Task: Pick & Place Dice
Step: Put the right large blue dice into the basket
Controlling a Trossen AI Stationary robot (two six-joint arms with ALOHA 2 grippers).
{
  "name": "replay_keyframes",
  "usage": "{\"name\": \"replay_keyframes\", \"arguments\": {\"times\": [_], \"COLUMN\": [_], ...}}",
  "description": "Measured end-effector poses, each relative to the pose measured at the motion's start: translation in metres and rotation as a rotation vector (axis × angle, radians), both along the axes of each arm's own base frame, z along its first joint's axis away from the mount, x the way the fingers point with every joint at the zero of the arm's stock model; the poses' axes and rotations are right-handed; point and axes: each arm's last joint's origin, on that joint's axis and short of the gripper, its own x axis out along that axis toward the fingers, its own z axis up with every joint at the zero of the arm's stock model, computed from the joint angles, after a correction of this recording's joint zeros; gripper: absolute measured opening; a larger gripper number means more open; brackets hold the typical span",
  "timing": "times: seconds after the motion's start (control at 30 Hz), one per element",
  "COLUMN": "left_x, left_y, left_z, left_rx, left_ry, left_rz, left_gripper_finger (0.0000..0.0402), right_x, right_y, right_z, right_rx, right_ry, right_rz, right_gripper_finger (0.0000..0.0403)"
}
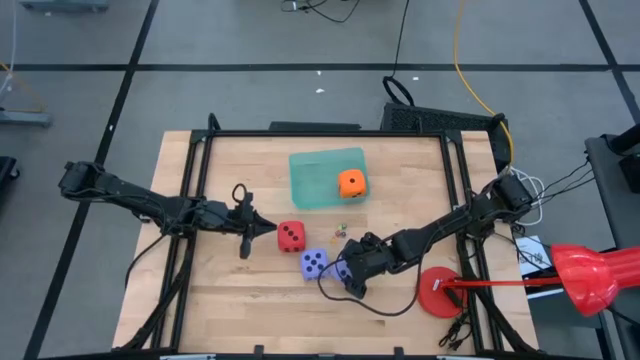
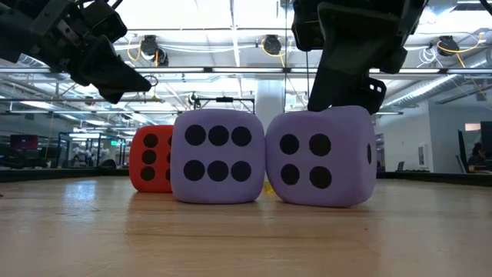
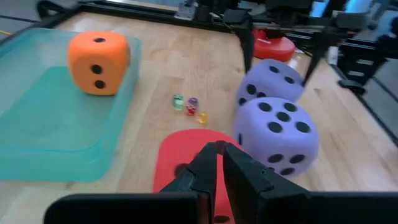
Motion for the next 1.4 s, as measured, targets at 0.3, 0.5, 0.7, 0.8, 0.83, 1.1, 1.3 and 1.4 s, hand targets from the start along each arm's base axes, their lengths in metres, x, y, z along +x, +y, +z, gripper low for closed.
{"name": "replay_keyframes", "arguments": {"times": [0.3, 0.5, 0.7, 0.8, 0.83, 1.1, 1.3, 1.4], "left_x": [0.0, 0.0, 0.0, 0.0, 0.0, 0.0, 0.0, 0.0], "left_y": [0.0, 0.001, 0.0, 0.0, 0.0, 0.0, 0.0, 0.001], "left_z": [-0.001, 0.0, 0.0, 0.0, 0.0, 0.0, 0.0, 0.0], "left_rx": [0.0, -0.009, -0.019, -0.019, -0.019, -0.013, 0.016, 0.022], "left_ry": [0.007, 0.001, 0.003, 0.003, 0.003, 0.004, 0.0, -0.005], "left_rz": [0.003, 0.031, 0.024, 0.023, 0.023, 0.021, 0.011, 0.016], "left_gripper_finger": [0.0035, 0.0035, 0.0035, 0.0035, 0.0035, 0.0035, 0.0035, 0.0035], "right_x": [-0.022, -0.024, -0.024, -0.024, -0.024, -0.023, -0.024, -0.025], "right_y": [-0.012, -0.012, -0.013, -0.013, -0.013, -0.014, -0.016, -0.017], "right_z": [-0.031, -0.033, -0.033, -0.033, -0.033, -0.028, -0.021, -0.015], "right_rx": [0.026, 0.022, 0.015, 0.015, 0.015, -0.005, -0.055, -0.084], "right_ry": [0.073, 0.066, 0.072, 0.073, 0.071, 0.031, -0.003, -0.036], "right_rz": [-0.075, -0.072, -0.053, -0.051, -0.049, -0.025, 0.005, 0.019], "right_gripper_finger": [0.0394, 0.0394, 0.0394, 0.0394, 0.0393, 0.0341, 0.031, 0.0308]}}
